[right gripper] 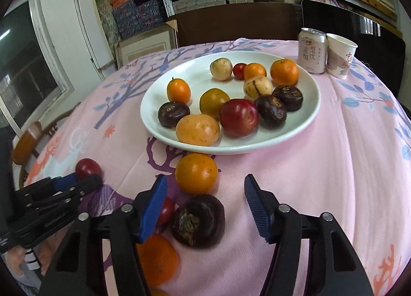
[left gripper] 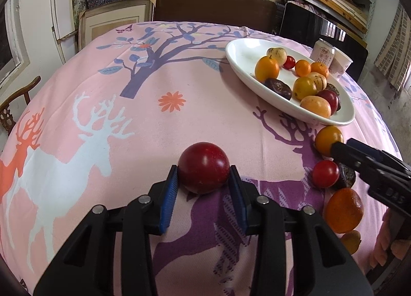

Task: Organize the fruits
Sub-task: 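Grasp the dark red plum with the left gripper while the right grasps an orange, then lower both fruits onto the white plate and open both grippers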

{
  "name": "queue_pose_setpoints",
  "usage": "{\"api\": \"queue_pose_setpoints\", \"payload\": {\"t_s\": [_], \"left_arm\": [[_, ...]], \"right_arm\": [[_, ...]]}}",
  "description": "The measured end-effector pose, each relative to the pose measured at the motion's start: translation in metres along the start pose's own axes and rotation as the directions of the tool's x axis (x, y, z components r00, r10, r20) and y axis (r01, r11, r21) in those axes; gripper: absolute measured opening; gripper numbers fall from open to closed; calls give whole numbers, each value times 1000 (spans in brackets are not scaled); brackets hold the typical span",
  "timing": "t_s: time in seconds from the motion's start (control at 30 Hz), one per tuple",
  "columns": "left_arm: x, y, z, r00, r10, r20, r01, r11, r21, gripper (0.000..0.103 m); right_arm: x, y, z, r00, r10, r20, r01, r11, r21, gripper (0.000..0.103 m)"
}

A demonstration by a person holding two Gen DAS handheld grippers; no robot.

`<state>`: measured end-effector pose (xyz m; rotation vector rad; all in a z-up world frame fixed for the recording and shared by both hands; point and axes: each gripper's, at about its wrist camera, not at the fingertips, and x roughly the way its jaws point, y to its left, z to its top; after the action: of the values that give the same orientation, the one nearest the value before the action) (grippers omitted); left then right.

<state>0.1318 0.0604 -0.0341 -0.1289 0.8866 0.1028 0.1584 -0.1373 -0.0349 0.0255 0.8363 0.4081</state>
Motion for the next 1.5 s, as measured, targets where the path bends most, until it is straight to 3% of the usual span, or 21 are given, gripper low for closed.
{"api": "queue_pose_setpoints", "payload": {"t_s": [0.1,0.17,0.33,0.47,0.57,0.67,0.8,0.9,1.0,1.03,1.07,1.1,1.13,1.2,1.3,1.4,1.5], "left_arm": [[1,-2,1,1000,6,-1,-6,1000,6,38],[2,-2,1,1000,8,-3,-8,1000,8,38],[2,0,1,1000,-12,0,12,1000,1,38],[-4,-7,-1,999,-52,18,51,999,18,38],[-17,-25,2,995,-82,64,78,994,72,38],[-22,-43,23,990,-123,75,116,989,89,38],[-21,-70,64,986,-111,124,94,986,136,38],[-8,-81,92,983,-122,134,105,987,124,38],[12,-87,107,983,-131,129,117,987,106,38],[20,-87,109,983,-134,128,122,988,97,46],[25,-86,110,983,-133,128,122,988,94,63],[29,-85,110,982,-124,140,111,989,98,70],[31,-84,109,981,-110,158,94,990,106,76],[34,-81,111,983,-97,157,81,991,105,76],[37,-71,111,983,-135,123,129,990,58,76],[33,-67,106,986,-118,121,112,992,49,76],[22,-60,90,986,-95,134,90,995,48,84]], "right_arm": [[11,-1,4,1000,18,-21,-18,1000,14,51],[13,-1,4,998,61,-29,-60,998,20,38],[-1,2,-3,997,75,-14,-76,997,-11,37],[-39,-6,-12,993,103,62,-103,995,5,37],[-65,-23,-14,987,77,140,-85,995,58,37],[-76,-40,-8,981,60,182,-83,989,123,37],[-74,-51,21,981,33,189,-60,988,142,37],[-63,-50,50,980,5,197,-30,992,123,37],[-43,-52,69,980,27,199,-56,988,145,38],[-33,-55,74,979,45,197,-78,983,165,40],[-25,-57,75,978,67,199,-105,977,185,48],[-18,-61,74,976,78,204,-122,969,213,64],[-11,-63,73,978,81,190,-124,967,223,66],[-6,-64,71,983,67,170,-100,975,197,66],[-14,-70,67,980,50,192,-93,971,219,66],[-23,-76,61,977,47,208,-96,968,233,68],[-28,-80,52,977,30,210,-83,965,249,70]]}}
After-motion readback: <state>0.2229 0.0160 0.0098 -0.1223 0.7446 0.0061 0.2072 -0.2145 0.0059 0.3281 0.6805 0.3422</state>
